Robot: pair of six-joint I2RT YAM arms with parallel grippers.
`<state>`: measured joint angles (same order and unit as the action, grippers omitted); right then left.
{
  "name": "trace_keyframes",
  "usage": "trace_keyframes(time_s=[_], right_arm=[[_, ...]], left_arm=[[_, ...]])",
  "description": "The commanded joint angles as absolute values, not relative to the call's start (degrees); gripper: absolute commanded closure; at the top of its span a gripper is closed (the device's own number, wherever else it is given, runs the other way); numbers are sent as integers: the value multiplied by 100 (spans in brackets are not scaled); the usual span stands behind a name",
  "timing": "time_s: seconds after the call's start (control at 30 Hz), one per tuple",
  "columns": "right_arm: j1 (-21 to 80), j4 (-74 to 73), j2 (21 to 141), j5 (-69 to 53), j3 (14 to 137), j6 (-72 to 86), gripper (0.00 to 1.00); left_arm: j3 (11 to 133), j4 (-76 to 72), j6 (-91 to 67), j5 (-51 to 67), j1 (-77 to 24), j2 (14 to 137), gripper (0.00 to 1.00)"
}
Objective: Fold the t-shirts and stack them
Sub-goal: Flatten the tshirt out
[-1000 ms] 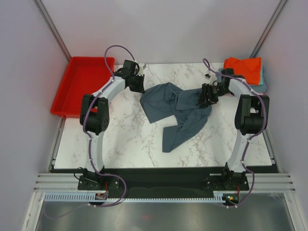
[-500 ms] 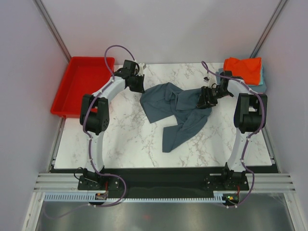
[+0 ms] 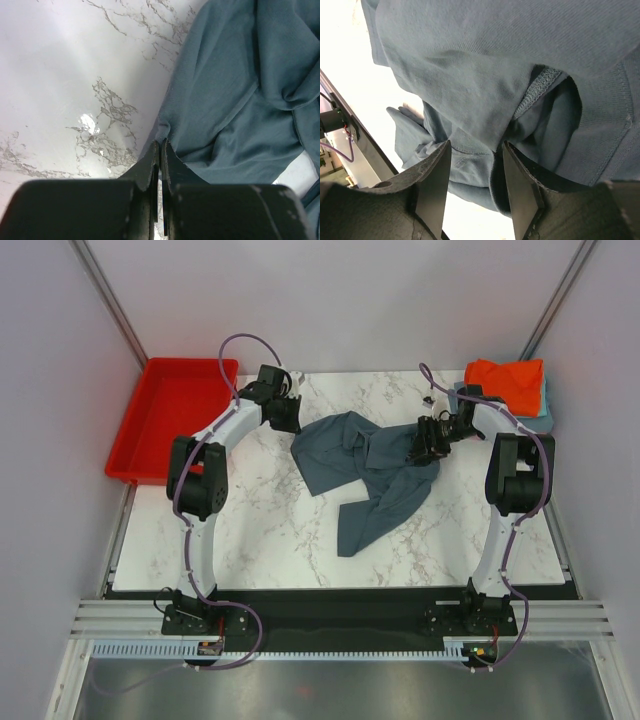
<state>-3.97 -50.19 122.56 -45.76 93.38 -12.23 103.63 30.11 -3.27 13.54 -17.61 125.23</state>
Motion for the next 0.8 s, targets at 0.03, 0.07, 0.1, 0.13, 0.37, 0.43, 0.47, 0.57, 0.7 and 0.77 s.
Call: trace_keyframes(time_s=[0.03,0.07,0.1,0.13,0.37,0.43,0.47,0.57,0.7,0.77], right_arm=[[-360,-4983,12287,-4869,9527,-1354,47],[-352,-4992,12305,-4895,9527,-1345,47],[-352,-4983,12313,-4896,9536,-1336,48],[-343,-4983,12305,-4904,9527,-1327,48],[-308,-5010,12226,-4957,9422,-1345,71],[-308,-5010,12191,-4957,9369,-1345,78],[-308,-5018,12147,-4957,9352,-1336,86],[-308,-5018,12059,-4931,9299,-1345,100],[-308,-5001,11787,-4852,9403,-1327,100],[-290,-4975,11533,-4624,9535,-1336,100]], left_arm=[[10397,2971,-70,1248,-1810,12349,98],[10397,2971,-70,1248,-1811,12349,98],[10397,2971,-70,1239,-1828,12349,98],[10406,2971,-79,1231,-1828,12349,98],[10397,2979,-70,1230,-1828,12331,98],[10406,2971,-70,1222,-1828,12331,98],[10406,2962,-70,1213,-1828,12331,98],[10433,2971,-62,1213,-1828,12322,98],[10406,2971,-62,1248,-1828,12226,98],[10354,2971,-44,1274,-1837,12068,98]])
